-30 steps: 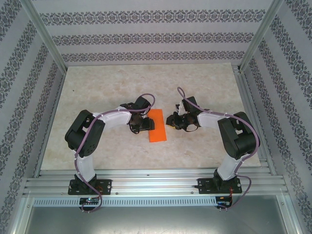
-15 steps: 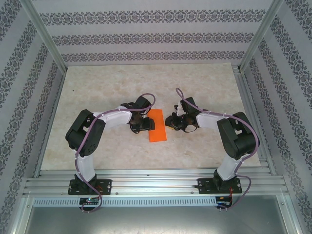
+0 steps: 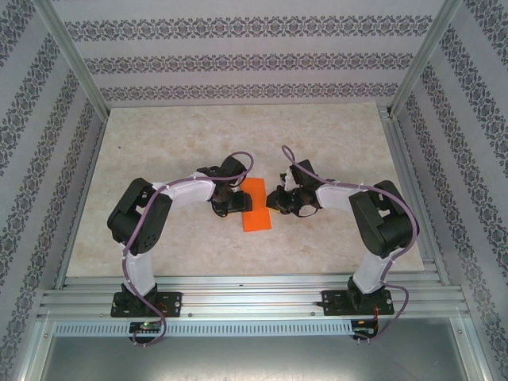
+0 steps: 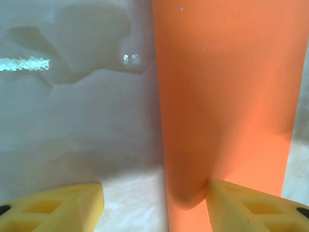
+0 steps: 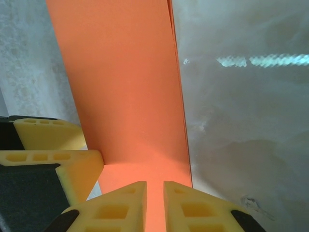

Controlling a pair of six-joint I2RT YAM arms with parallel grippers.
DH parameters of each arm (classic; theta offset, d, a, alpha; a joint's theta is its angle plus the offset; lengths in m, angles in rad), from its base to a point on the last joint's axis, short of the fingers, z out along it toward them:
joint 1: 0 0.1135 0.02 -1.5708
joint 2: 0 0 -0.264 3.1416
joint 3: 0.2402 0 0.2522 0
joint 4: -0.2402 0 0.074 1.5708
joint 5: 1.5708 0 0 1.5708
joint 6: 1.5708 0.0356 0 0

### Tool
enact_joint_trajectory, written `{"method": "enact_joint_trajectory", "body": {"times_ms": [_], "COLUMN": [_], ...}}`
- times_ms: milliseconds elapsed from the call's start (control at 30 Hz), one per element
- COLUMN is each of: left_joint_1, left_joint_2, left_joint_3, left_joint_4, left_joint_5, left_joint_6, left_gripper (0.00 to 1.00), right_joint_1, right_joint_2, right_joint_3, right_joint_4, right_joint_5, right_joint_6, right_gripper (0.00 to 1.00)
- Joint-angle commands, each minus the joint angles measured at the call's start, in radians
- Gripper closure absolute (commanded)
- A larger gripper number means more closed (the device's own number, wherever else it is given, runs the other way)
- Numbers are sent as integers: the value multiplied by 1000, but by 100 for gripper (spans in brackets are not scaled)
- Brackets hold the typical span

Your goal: Fold a paper plane with a square sheet of paper (fold left side to right side)

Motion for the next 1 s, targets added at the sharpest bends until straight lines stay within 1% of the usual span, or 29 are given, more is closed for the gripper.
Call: {"method": "enact_joint_trajectory", "body": {"times_ms": [0, 467, 967], "left_joint_1": [-58, -59, -59], "left_joint_2": [129, 129, 124], "left_joint_3": [-18, -16, -18], "left_joint_4": [201, 200, 204], "left_joint_5": [49, 45, 51], "left_joint_6": [36, 38, 38], "left_gripper": [39, 39, 39], "right_joint_1": [18, 36, 55], "right_joint_2": [22, 62, 100], "right_joint_3": [33, 59, 109], "right_joint_4": [28, -2, -167], "right_joint_5": [-8, 13, 119], "right_joint_6": [17, 10, -73], "right_gripper": [83, 85, 85]}}
